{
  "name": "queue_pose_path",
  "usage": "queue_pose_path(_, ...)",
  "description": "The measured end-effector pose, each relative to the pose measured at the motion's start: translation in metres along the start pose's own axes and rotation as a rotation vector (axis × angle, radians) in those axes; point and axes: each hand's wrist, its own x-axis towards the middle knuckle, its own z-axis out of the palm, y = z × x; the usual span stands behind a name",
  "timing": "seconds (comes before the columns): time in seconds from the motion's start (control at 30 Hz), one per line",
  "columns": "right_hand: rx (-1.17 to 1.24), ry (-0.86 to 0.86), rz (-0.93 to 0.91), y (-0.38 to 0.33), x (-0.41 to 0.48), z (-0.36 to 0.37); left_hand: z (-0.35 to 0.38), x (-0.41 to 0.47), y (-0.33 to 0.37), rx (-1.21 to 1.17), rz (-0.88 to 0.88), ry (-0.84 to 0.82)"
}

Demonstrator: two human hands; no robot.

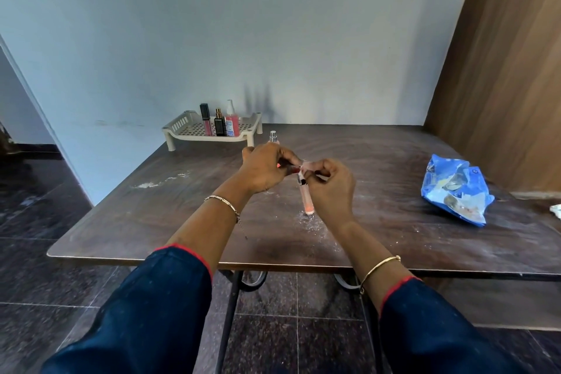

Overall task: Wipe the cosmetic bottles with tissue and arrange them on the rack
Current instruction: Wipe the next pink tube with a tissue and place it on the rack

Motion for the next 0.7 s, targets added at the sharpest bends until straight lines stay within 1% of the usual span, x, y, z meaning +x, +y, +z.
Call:
queue_pose_path(0.1,-0.033,-0.042,0.009,0.011,-0.004,-0.002,0.0,-0.001,-0.001,-0.015,0.002,0.01)
queue_pose_path(0.27,-0.036,-0.096,0.176,0.034,-0.015,-0.007,-0.001,-0.003,-0.001,-0.017,0.009,0.012)
queue_pose_path(0.4,-0.039,-0.051,0.107,0.019,-0.004,-0.007,0.003,-0.002,0.004,0.003,0.029,0.012)
queue_pose_path(0.53,-0.109,-0.082,0.051,0.026,-0.006,-0.009,0.002,-0.002,0.008,0.118,0.059,0.028)
queue_pose_path(0.63,-0.216,-0.177,0.106,0.044,-0.015,-0.013,-0.001,-0.001,0.008,0.298,0.095,0.064)
queue_pose_path(0.7,-0.279,-0.222,0.12,0.052,-0.019,-0.016,-0.002,-0.001,0.009,0.345,0.113,0.067)
